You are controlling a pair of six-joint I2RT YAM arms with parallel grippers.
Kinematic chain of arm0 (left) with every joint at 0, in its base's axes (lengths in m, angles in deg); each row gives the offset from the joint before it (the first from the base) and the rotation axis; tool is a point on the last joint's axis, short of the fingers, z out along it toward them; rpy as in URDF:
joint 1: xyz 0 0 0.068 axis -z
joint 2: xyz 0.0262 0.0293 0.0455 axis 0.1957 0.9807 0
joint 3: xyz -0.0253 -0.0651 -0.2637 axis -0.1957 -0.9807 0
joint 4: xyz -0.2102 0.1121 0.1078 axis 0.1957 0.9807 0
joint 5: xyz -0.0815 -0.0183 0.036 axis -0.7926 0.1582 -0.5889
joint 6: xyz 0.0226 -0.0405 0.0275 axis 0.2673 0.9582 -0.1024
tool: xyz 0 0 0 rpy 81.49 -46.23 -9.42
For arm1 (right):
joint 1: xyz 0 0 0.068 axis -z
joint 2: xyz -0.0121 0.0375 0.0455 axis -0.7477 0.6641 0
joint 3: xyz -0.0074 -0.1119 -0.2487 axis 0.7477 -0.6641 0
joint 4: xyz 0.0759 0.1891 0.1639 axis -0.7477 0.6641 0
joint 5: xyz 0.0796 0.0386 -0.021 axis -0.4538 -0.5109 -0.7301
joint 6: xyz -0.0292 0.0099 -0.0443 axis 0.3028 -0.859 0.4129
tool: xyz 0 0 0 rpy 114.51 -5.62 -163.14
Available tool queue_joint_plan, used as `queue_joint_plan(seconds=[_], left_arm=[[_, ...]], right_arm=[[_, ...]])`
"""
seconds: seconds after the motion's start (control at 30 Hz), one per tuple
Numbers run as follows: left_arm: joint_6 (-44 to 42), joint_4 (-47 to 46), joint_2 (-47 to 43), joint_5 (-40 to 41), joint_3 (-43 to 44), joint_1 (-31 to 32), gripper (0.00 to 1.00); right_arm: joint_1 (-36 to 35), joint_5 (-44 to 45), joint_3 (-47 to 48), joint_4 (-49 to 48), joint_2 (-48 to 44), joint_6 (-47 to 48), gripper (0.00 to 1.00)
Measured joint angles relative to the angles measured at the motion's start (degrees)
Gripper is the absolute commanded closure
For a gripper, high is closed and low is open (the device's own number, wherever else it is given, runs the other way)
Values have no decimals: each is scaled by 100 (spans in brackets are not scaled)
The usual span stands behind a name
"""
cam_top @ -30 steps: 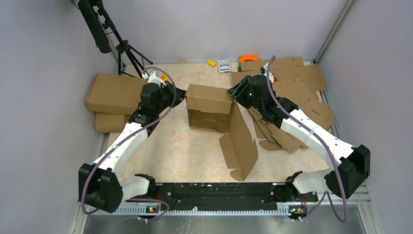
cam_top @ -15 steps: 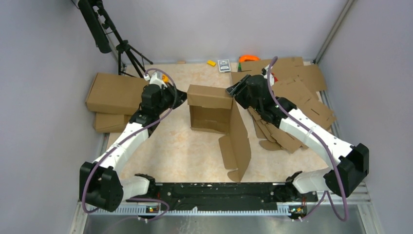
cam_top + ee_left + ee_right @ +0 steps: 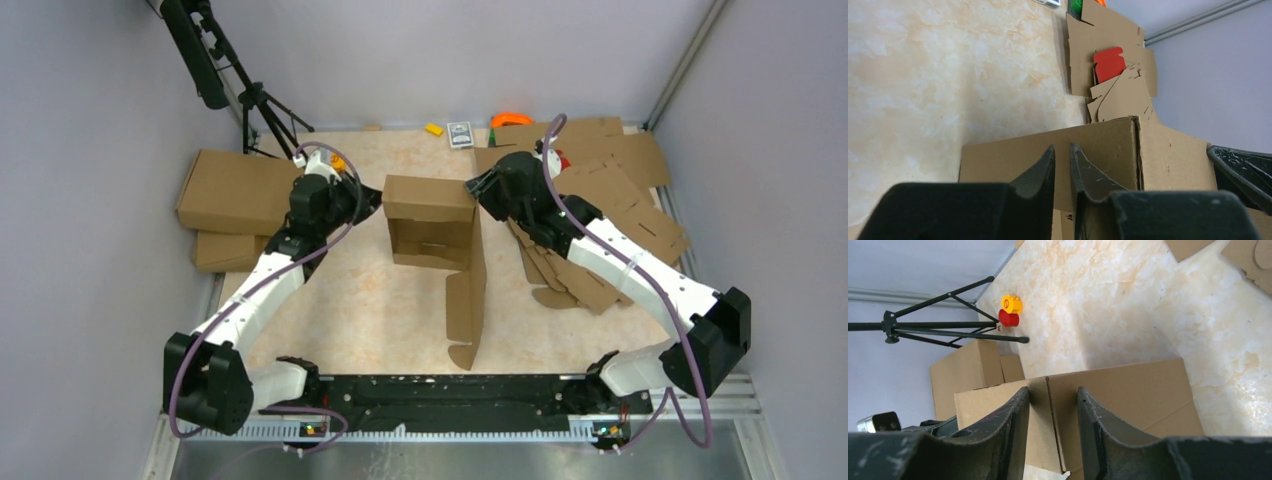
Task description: Fold the paper box
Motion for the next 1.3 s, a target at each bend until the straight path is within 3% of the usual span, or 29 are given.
queue_joint_plan(seconds=[0.13, 0.23, 0.83, 1.3], left_arm=[[-59, 28, -42, 4, -31, -9, 65], [-83, 94, -52, -4, -39, -52, 61], [-234, 546, -142, -822, -72, -492, 52], [-120, 822, -492, -621, -92, -494, 47]], right_arm=[[-24, 90, 28, 42, 0, 90, 65], [-24, 122, 35, 39, 0, 146, 65], [-35, 81, 155, 35, 81, 446, 65], [-35, 68, 188, 59, 92, 544, 65]])
